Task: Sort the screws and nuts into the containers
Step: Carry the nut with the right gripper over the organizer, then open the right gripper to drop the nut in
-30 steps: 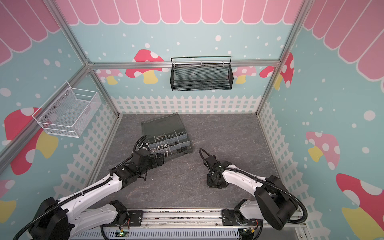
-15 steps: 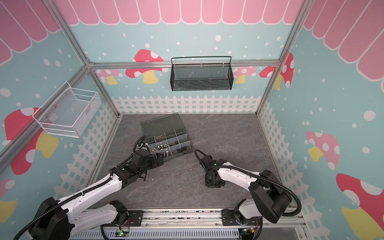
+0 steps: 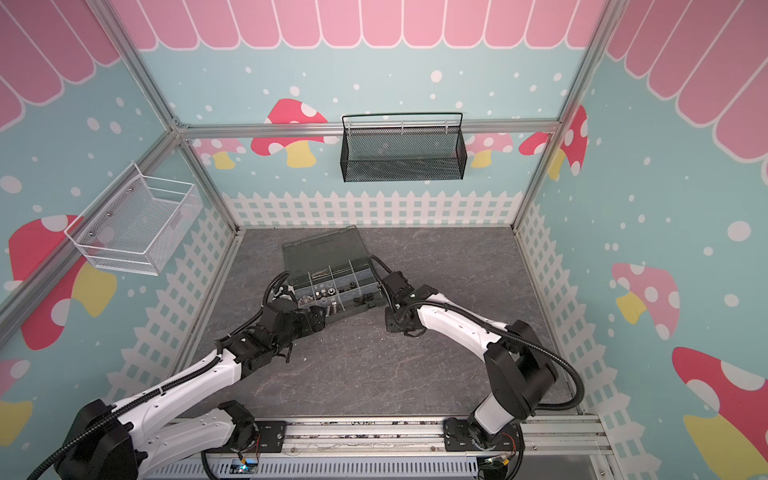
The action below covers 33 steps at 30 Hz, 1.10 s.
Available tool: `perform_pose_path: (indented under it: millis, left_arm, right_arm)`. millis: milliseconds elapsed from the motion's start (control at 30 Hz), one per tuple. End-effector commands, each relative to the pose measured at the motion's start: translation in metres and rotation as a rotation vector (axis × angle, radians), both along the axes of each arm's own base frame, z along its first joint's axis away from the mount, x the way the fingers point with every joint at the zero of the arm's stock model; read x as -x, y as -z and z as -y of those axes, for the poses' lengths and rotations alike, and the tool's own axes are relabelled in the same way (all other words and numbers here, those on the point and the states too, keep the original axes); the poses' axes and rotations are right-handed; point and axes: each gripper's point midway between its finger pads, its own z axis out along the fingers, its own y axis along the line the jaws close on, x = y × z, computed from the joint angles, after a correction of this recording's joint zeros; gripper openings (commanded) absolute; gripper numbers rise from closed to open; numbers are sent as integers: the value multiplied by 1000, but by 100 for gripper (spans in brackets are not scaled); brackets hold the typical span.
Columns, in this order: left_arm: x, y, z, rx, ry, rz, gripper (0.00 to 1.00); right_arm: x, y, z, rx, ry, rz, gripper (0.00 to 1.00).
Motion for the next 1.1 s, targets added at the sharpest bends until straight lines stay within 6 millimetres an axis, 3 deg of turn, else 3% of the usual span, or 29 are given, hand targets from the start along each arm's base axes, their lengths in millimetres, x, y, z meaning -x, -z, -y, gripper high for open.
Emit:
perform_pose_path:
  millis: [0, 167, 333, 533, 833, 1067]
  left_arm:
    - [2, 1, -8, -5, -31, -5, 100]
    - [6, -2, -14, -14, -41, 2, 100]
    - [12, -2, -22, -26, -58, 0, 100]
    - [17, -5, -32, -39, -78, 9, 100]
    - [21, -6, -39, -45, -98, 11, 100]
    - [21, -10, -44, -52, -108, 20, 100]
  right_arm:
    - [-37, -23, -33, -12, -93, 95, 5]
    - [-83, -40, -83, -59, -178, 157, 5]
    - [-118, -31, -123, -80, -243, 191, 5]
    - [-144, -12, -156, -88, -297, 209, 7]
    - [-152, -6, -167, -89, -315, 215, 34]
    - [-151, -31, -163, -94, -310, 254, 44]
